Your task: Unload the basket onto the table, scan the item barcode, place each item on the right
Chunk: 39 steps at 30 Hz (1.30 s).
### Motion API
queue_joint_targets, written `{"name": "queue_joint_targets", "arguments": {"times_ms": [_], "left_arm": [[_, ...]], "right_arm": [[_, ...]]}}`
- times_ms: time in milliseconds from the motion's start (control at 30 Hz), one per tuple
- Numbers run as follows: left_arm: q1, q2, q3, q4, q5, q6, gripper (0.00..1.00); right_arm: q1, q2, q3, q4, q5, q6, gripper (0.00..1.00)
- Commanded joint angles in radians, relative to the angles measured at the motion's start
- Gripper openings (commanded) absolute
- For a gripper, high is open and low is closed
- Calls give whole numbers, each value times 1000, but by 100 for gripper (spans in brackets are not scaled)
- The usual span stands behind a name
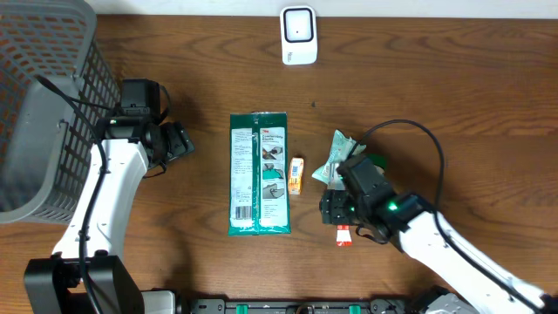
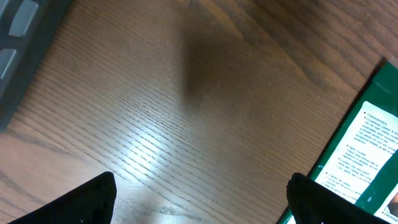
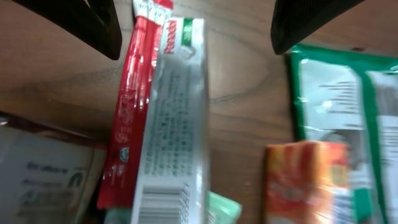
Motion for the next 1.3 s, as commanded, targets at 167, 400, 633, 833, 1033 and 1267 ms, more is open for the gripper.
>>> {"name": "queue_joint_targets", "arguments": {"times_ms": [167,400,633,833,1033,1267], "left_arm": [[3,-3,5,0,-16,5,89],[3,-3,5,0,-16,5,89],[3,-3,5,0,-16,5,89],[3,-3,5,0,-16,5,89],[3,-3,5,0,-16,5,89],[3,-3,5,0,-16,5,89]], "right_arm": [[42,126,-6,50,40,48,63],[34,119,-3,49,59,47,38],[21,115,18,27,65,8,21],[13,84,33,4,66,1,22],[-4,27,33,-2,48,-30,27],[-18,-48,33,10,-20,-69,23]]}}
